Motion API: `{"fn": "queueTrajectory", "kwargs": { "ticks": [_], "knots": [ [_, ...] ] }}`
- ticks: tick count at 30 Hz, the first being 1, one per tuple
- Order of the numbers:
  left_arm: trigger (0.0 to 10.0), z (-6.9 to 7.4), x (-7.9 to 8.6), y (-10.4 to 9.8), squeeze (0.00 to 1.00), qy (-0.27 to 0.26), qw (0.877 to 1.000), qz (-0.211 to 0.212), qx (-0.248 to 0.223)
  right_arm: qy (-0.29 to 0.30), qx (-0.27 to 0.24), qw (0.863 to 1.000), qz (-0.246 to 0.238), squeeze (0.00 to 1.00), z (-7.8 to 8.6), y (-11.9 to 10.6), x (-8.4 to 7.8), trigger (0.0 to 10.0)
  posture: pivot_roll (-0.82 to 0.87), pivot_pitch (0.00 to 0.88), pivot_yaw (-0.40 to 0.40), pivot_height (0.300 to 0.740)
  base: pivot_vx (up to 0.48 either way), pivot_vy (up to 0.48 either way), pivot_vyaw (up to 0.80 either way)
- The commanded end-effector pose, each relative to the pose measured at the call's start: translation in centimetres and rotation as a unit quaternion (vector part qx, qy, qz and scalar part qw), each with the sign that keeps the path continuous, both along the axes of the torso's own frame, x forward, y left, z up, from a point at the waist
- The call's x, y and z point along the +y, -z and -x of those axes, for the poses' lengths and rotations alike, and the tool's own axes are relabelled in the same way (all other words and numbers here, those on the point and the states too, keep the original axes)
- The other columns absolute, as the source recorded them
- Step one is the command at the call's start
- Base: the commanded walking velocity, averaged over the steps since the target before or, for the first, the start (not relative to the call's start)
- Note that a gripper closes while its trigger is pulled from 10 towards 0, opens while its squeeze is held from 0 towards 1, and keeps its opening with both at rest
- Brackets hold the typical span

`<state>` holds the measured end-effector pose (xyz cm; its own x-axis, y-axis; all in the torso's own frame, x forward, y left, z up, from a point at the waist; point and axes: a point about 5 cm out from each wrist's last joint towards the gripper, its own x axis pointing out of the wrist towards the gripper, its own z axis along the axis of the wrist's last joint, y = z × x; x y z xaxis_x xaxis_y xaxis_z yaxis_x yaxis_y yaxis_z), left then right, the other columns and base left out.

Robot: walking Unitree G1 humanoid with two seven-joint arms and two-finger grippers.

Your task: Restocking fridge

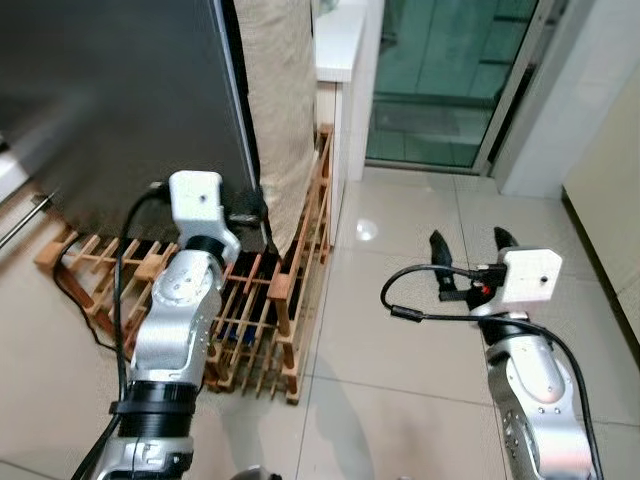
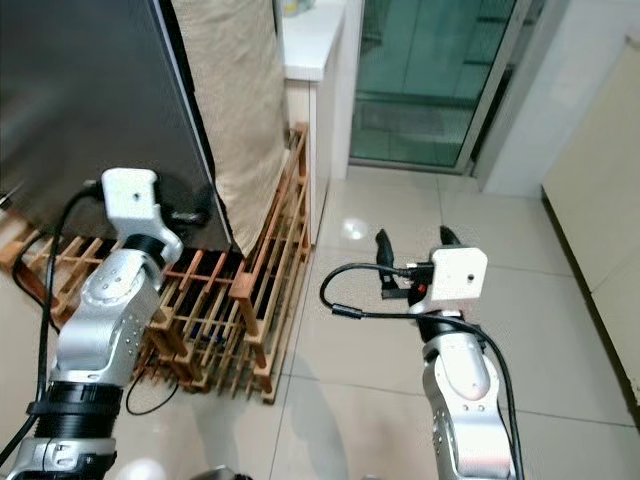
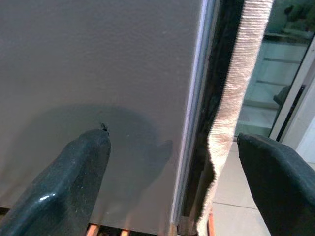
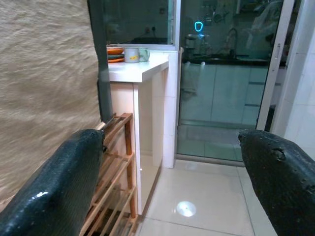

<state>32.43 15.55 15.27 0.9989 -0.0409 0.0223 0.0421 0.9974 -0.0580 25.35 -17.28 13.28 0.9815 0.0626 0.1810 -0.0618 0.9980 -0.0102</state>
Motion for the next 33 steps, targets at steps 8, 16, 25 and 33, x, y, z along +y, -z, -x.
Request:
{"fn": "queueTrajectory", "kwargs": {
  "ticks": [8,16,25,33],
  "knots": [
    [10.0,-0.4,-0.8,-0.1,0.0,-0.015,1.0,-0.005,0.005,-0.002,0.001,1.0,0.007,0.0,-0.6,0.0,0.4,10.0,-0.09,0.0,0.062,0.727,0.0,-0.179,0.27],
    [10.0,-0.3,-0.3,-0.4,0.0,-0.056,0.998,0.002,-0.003,-0.009,0.007,1.0,0.014,0.0,-0.7,0.2,0.3,10.0,-0.09,0.0,0.054,0.727,0.0,-0.472,0.59],
    [10.0,-0.5,-1.2,-1.0,0.0,-0.052,0.998,-0.015,-0.017,-0.017,0.018,1.0,0.016,0.0,-1.2,0.6,0.5,10.0,-0.08,0.0,0.039,0.739,0.0,-0.261,0.5],
    [10.0,-0.8,-1.8,-0.9,0.0,-0.04,0.998,-0.053,-0.015,-0.02,0.021,0.999,0.021,0.0,-1.2,0.7,0.4,10.0,-0.08,0.0,0.042,0.74,0.0,0.0,0.45]
  ]
}}
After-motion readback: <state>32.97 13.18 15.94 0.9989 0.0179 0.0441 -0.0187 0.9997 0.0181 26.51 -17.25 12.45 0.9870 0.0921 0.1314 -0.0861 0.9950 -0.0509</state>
